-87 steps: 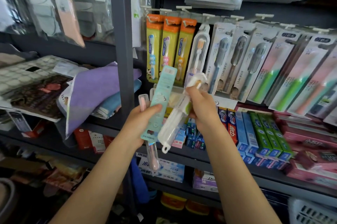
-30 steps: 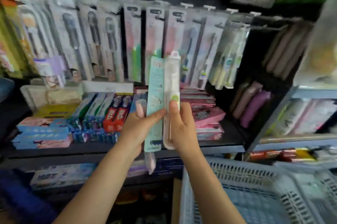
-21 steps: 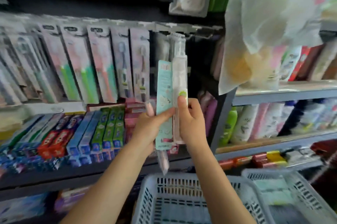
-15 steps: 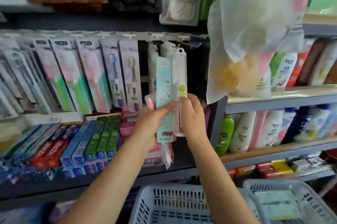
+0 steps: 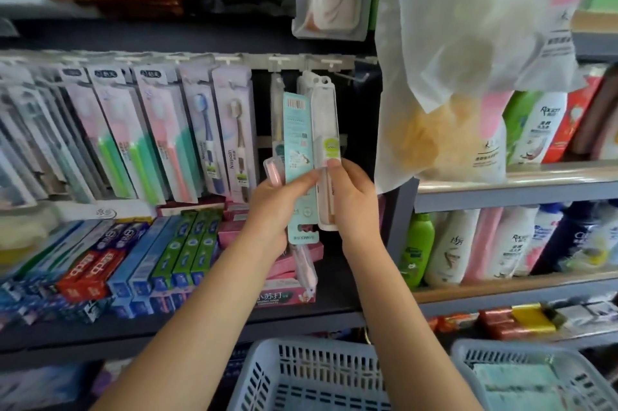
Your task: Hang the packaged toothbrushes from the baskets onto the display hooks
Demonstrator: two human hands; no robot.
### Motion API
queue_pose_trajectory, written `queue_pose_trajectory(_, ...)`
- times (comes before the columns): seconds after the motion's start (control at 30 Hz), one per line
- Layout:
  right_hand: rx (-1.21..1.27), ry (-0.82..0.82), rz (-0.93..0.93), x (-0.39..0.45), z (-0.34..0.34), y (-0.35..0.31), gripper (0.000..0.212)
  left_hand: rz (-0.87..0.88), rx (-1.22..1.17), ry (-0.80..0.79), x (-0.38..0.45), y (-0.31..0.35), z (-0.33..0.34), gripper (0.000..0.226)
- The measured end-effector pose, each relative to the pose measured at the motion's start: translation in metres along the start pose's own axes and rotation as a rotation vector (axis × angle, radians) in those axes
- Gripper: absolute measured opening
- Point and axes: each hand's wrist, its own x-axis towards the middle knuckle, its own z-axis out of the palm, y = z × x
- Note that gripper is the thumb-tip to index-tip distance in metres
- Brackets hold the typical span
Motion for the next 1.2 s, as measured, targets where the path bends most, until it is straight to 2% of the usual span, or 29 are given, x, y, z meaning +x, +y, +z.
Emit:
queue_pose_trajectory(0.17, -0.007, 0.068, 0.085, 0.001, 0.002, 0.013, 0.029, 0.02, 0.027, 0.039, 0.002, -0.008, 0.0, 0.024)
queue_pose_trajectory(0.3, 0.016, 0.095, 0.177, -0.009, -0.001, 0.04, 0.032, -0.01, 0.096, 0.114, -0.004, -0.025, -0.007, 0.012)
queue_pose_trajectory(0.47, 0.062, 0.081, 0.294, 0.002, 0.004, 0.055, 0.036, -0.019, 0.204, 0.153, -0.015, -0.035, -0.031, 0.016)
queue_pose_trajectory(0.63, 0.182, 0.128, 0.4, 0.018, 0.013, 0.056, 0.036, -0.003, 0.198, 0.166, -0.025, -0.031, -0.045, 0.027)
queue_pose_trajectory(0.8, 0.208, 0.213, 0.499, 0.016, 0.023, 0.068, 0.052, -0.004, 0.165, 0.171, -0.032, -0.029, -0.057, 0.021)
queue_pose_trajectory(0.83, 0.205, 0.209, 0.492, 0.01, 0.023, 0.069, 0.047, -0.002, 0.157, 0.165, -0.034, -0.028, -0.059, 0.019)
queue_pose_trajectory(0.9, 0.219, 0.11, 0.438, -0.008, 0.022, 0.066, 0.028, 0.006, 0.151, 0.16, -0.038, -0.028, -0.063, 0.014)
queue_pose_trajectory(1.07, 0.157, -0.268, 0.229, -0.046, 0.02, 0.043, 0.026, 0.044, 0.35, 0.147, -0.05, -0.026, -0.076, 0.017)
queue_pose_trajectory(1.2, 0.122, -0.305, 0.215, -0.058, 0.027, 0.04, 0.016, 0.07, 0.454, 0.136, -0.066, -0.024, -0.096, 0.012)
